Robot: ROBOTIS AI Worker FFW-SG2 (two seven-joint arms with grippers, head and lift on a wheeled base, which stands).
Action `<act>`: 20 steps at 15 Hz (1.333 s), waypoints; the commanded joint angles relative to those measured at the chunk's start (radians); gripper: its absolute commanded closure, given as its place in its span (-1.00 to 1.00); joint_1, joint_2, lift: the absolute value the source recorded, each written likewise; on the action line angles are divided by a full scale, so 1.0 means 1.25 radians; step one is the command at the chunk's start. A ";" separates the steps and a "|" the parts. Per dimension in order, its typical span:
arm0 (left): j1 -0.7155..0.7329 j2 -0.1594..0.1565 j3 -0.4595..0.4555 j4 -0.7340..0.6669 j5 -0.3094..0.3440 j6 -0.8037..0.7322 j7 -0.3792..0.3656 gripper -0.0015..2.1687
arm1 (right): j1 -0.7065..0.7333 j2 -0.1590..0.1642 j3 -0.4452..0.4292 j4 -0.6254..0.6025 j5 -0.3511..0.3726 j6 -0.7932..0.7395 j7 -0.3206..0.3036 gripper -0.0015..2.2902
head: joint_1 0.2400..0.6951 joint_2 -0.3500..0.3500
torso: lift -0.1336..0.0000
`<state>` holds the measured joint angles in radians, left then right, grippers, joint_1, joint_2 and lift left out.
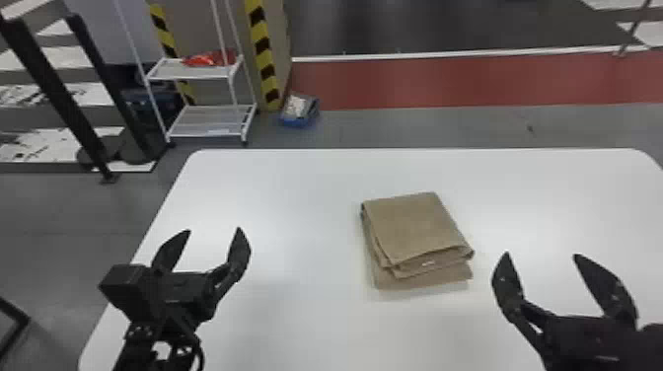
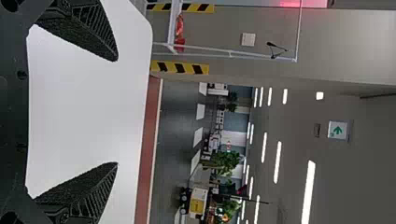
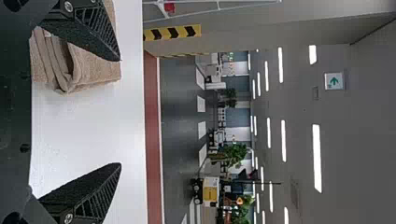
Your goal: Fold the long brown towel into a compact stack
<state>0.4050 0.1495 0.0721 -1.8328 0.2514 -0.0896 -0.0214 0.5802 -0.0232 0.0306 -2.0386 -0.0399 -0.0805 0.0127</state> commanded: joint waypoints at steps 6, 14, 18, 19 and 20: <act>0.002 -0.008 -0.002 -0.006 0.000 0.002 -0.003 -0.93 | -0.004 -0.001 0.005 0.001 0.000 0.000 0.001 -0.93 | 1.00 0.30 | -0.36; 0.010 -0.010 -0.001 -0.014 0.001 0.005 -0.004 -0.93 | -0.004 -0.002 0.007 0.000 -0.005 0.000 0.001 -0.92 | 1.00 0.31 | -0.36; 0.012 -0.012 0.000 -0.015 0.003 0.005 -0.004 -0.93 | -0.005 -0.004 0.007 0.001 -0.007 0.005 0.001 -0.92 | 1.00 0.31 | -0.36; 0.013 -0.012 0.000 -0.015 0.003 0.005 -0.004 -0.93 | -0.005 -0.005 0.007 0.001 -0.009 0.005 0.001 -0.92 | 1.00 0.30 | -0.36; 0.015 -0.012 0.000 -0.015 0.003 0.005 -0.004 -0.93 | -0.005 -0.005 0.007 0.001 -0.009 0.005 0.001 -0.92 | 1.00 0.31 | -0.36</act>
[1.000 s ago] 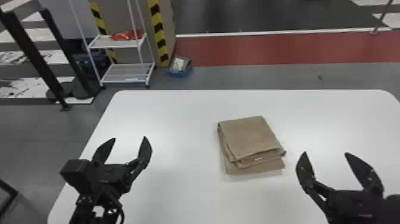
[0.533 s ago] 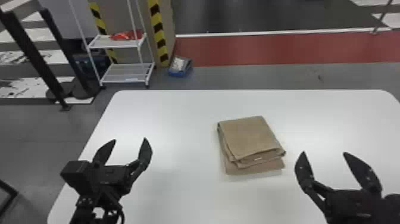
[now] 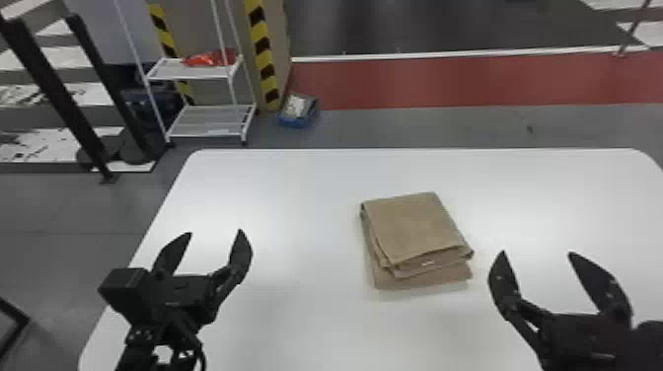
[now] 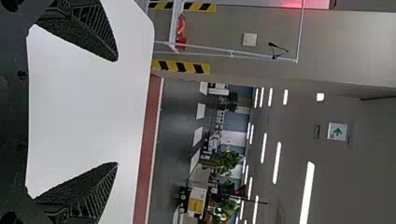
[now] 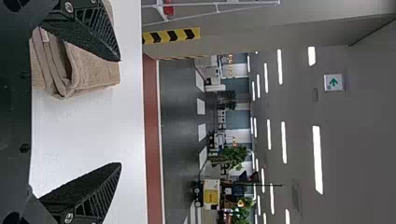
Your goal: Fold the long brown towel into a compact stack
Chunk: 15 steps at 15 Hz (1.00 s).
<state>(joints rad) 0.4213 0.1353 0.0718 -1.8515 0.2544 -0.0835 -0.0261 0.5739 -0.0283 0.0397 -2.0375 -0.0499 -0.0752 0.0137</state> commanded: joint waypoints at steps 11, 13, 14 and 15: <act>0.002 -0.004 -0.001 0.000 -0.001 0.000 0.000 -0.93 | 0.000 -0.003 0.000 0.002 -0.004 0.003 0.000 -0.92 | 1.00 0.30 | -0.36; 0.002 -0.004 -0.001 0.001 -0.001 0.000 0.000 -0.93 | 0.000 -0.003 0.000 0.002 -0.005 0.003 0.000 -0.92 | 1.00 0.30 | -0.36; 0.002 -0.004 -0.001 0.001 -0.001 0.000 0.000 -0.93 | 0.000 -0.003 0.000 0.003 -0.005 0.006 0.000 -0.92 | 1.00 0.30 | -0.36; 0.002 -0.004 -0.001 0.001 -0.001 0.000 0.000 -0.93 | 0.000 -0.003 0.000 0.003 -0.005 0.006 0.000 -0.92 | 1.00 0.30 | -0.36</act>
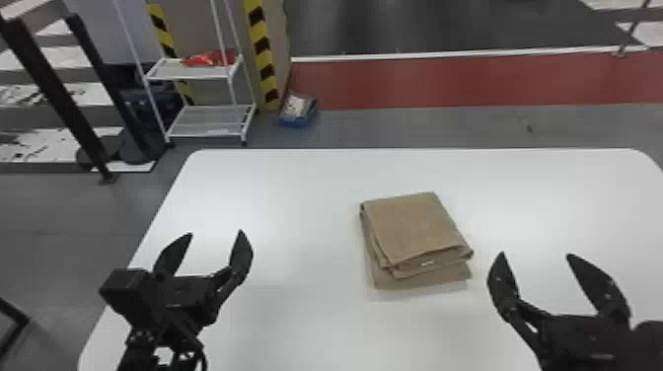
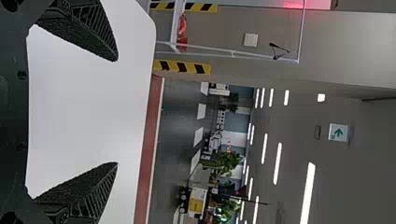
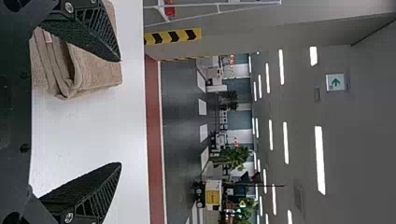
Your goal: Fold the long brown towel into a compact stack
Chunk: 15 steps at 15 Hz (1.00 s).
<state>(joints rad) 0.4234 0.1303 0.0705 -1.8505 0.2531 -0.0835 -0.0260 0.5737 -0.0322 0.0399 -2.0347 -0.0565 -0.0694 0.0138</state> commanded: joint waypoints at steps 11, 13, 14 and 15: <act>0.000 -0.001 0.000 0.000 0.000 0.000 0.000 -0.93 | -0.002 0.000 0.002 0.002 0.000 0.001 0.000 -0.92 | 1.00 0.31 | -0.36; 0.000 -0.001 0.000 0.000 0.000 0.000 0.000 -0.93 | -0.002 0.000 0.002 0.002 0.000 0.001 0.000 -0.92 | 1.00 0.31 | -0.36; 0.000 -0.001 -0.001 0.002 -0.001 0.000 0.000 -0.93 | -0.002 0.000 0.002 0.002 0.000 0.001 0.000 -0.92 | 1.00 0.31 | -0.36; 0.000 -0.001 0.000 0.002 -0.001 0.000 0.000 -0.93 | -0.002 0.000 0.004 0.002 0.000 0.001 0.000 -0.92 | 1.00 0.31 | -0.36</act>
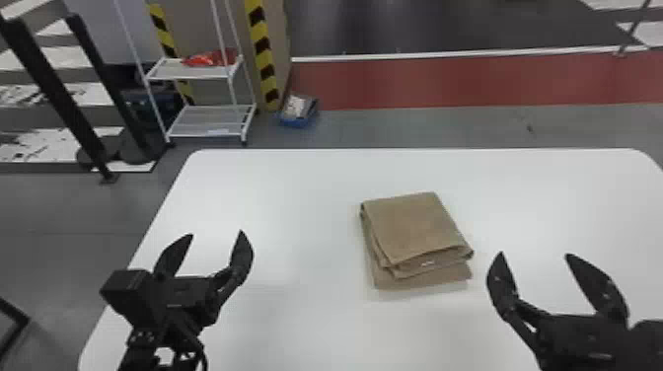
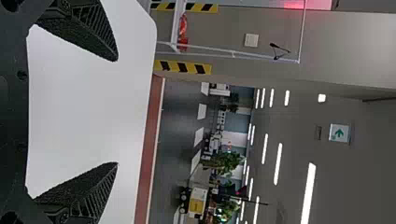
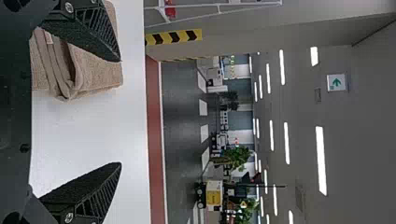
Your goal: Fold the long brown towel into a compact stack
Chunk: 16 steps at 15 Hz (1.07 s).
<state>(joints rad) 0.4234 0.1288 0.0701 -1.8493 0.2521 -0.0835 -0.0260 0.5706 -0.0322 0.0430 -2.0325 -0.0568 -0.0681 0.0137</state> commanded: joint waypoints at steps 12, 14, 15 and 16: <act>0.001 -0.001 -0.001 0.004 0.000 0.000 0.000 -0.93 | 0.000 0.000 0.002 0.001 0.000 0.000 0.000 -0.92 | 1.00 0.31 | -0.36; 0.000 -0.001 -0.001 0.004 0.000 0.000 0.000 -0.93 | 0.000 0.000 0.002 0.001 -0.002 0.000 0.000 -0.92 | 1.00 0.31 | -0.36; 0.000 -0.001 -0.001 0.004 0.000 0.000 0.000 -0.93 | 0.000 0.000 0.001 0.001 -0.002 0.000 0.000 -0.92 | 1.00 0.31 | -0.36; 0.000 -0.001 -0.001 0.004 0.000 0.000 0.000 -0.93 | 0.000 0.000 0.001 0.001 -0.002 0.000 0.000 -0.92 | 1.00 0.31 | -0.36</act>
<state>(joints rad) 0.4238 0.1273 0.0690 -1.8438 0.2515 -0.0835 -0.0260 0.5706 -0.0322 0.0448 -2.0310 -0.0594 -0.0681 0.0138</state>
